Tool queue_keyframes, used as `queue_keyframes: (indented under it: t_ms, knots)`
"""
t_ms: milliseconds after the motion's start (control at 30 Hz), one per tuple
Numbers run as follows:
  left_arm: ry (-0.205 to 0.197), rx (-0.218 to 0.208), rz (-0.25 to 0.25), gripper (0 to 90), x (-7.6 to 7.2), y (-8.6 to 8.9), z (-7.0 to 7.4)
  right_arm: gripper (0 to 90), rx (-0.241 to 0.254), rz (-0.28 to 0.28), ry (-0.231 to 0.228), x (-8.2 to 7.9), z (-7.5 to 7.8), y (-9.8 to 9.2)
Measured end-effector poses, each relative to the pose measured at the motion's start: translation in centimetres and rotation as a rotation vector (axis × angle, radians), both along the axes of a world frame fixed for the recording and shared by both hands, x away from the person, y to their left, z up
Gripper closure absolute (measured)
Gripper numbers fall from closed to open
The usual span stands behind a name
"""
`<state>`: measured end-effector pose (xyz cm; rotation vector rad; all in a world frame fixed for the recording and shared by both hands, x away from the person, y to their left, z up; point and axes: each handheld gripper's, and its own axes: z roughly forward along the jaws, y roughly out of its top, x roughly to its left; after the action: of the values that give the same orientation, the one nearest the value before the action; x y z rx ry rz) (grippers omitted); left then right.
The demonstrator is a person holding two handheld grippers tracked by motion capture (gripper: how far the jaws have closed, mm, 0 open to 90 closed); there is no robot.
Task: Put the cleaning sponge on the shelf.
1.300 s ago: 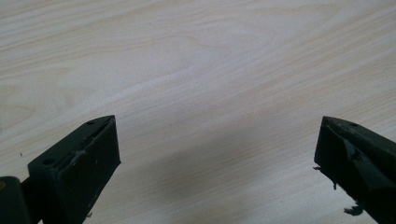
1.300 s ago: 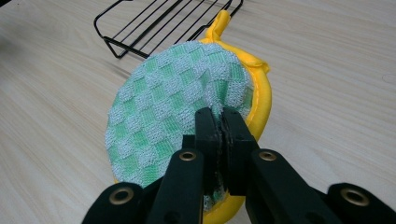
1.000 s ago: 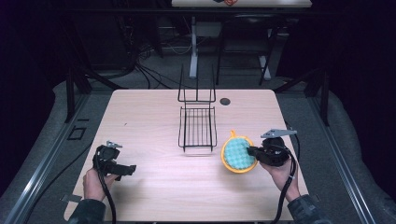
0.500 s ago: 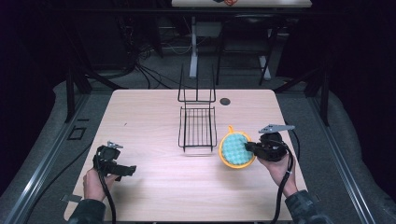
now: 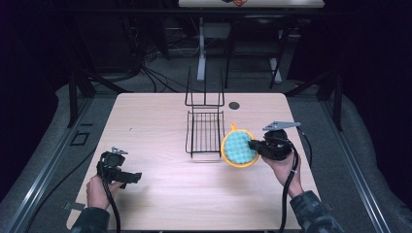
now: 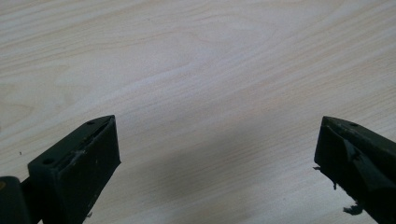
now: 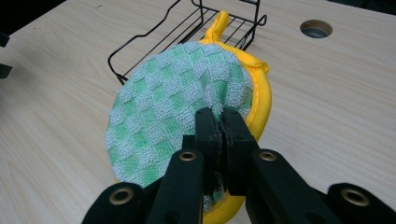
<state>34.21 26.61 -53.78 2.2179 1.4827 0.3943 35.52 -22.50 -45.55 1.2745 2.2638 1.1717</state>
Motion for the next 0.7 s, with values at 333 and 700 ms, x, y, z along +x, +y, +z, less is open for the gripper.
queue_keyframes:
  t_ms: [333, 700]
  knots:
    - [0.003, -0.004, 0.003, 0.0, 0.0, -0.1, 0.0, 87.0, -0.015, 0.013, -0.01, 0.7, 0.7, 0.7]
    - [0.005, -0.007, 0.004, 0.0, 0.0, 0.0, -0.1, 87.1, -0.025, 0.015, -0.022, 2.0, 1.9, 1.7]
